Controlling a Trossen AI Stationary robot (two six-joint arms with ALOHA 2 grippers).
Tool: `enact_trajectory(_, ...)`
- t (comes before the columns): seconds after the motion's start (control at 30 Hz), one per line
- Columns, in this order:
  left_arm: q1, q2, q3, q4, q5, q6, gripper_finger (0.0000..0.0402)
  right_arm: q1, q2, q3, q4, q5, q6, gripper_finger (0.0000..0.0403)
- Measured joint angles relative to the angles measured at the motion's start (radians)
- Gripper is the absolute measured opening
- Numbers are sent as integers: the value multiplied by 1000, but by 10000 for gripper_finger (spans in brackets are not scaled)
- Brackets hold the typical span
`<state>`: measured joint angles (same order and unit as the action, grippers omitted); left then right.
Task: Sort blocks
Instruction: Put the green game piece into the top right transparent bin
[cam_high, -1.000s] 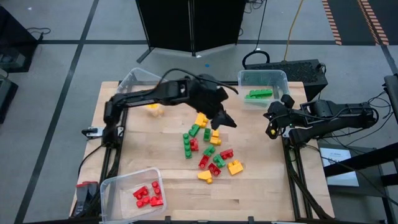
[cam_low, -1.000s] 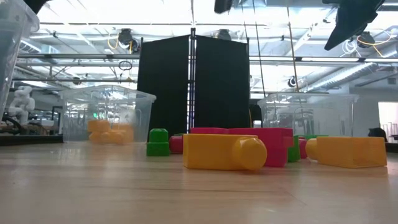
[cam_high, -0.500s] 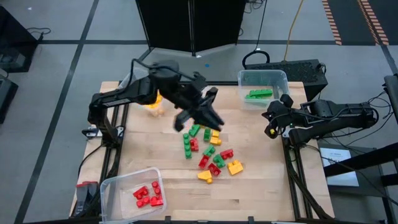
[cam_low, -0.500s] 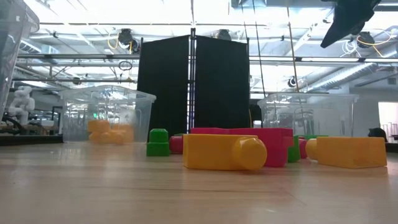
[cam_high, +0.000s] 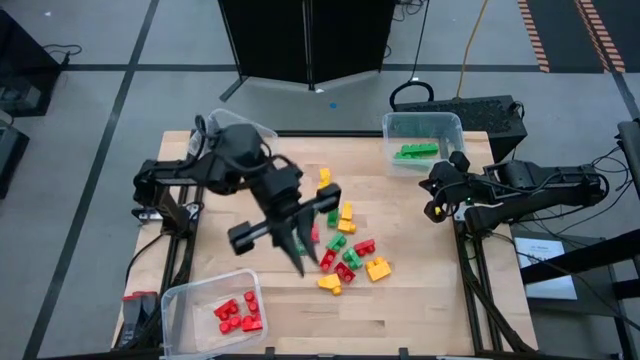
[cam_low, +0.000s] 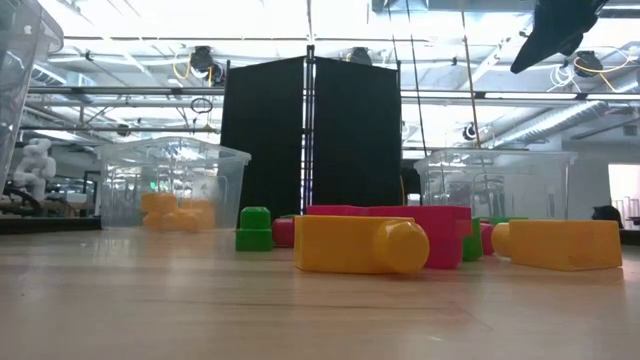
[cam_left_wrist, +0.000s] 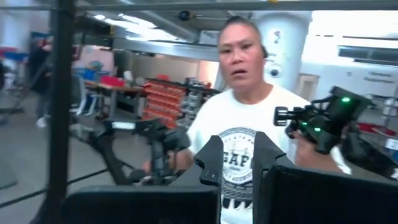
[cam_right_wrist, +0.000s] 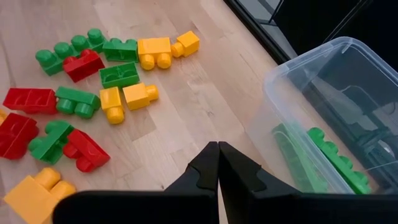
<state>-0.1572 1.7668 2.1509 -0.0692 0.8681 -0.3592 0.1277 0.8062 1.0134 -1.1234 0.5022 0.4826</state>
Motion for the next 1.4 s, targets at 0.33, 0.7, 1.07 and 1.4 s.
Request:
enact_trajectory(0.33,-44,0,0,8,-15,-61,0,0,0,0,1,0,2,6)
enact_trajectory(0.7,-5,-39,0,-655,-691,84,0,0,0,0,21,-1,-3,6)
enact_trajectory(1.07,-57,-1,0,-1127,-1309,350,0,0,2,0,31,-2,80,6)
enact_trajectory(1.4,-88,-9,0,-1018,-1314,523,0,0,24,0,51,36,54,6)
